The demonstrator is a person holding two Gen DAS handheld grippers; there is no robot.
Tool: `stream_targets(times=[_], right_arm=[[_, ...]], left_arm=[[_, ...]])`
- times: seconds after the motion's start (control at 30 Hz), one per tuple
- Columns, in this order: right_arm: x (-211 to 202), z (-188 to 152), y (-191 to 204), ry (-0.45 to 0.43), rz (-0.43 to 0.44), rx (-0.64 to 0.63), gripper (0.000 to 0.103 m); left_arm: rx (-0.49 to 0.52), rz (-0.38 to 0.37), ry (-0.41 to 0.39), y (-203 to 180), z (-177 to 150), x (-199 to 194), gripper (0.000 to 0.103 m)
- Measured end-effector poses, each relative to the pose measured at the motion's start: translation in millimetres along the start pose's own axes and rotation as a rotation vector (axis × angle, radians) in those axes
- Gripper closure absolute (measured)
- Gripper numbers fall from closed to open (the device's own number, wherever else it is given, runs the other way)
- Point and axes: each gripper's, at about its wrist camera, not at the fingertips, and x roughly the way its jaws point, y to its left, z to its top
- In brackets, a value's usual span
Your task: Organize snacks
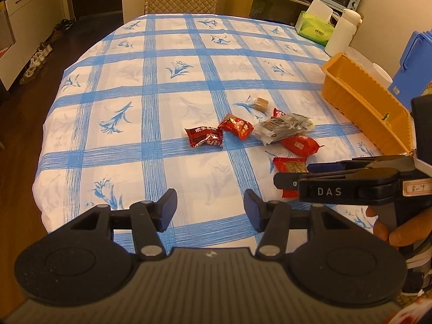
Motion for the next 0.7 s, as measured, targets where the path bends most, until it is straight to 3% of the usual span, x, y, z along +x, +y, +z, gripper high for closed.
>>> stream_targets(times=[0.23, 0.3, 0.53, 0.7], right_arm=[[2.1, -5.0, -3.1, 0.008, -0.003, -0.019, 0.072], [-1.6, -6.3, -5.6, 0.006, 0.007, -0.027, 0.076], [-27.9, -10.2, -15.6, -0.011, 0.08, -0.008, 0.077], [-49.9, -12.0, -25.5, -0.051, 0.083, 0.043, 0.077]], left_arm=[[0.047, -0.012, -0.004, -1.7, 7.3, 10.1, 0.052], [0.069, -0.011, -0.008, -2.3, 9.8, 13.3, 0.052], [0.162, 0.014, -0.027, -1.4, 20.7, 30.0, 0.052], [0.247, 0.032, -0.033, -0.6, 28.9, 48.0, 0.052]])
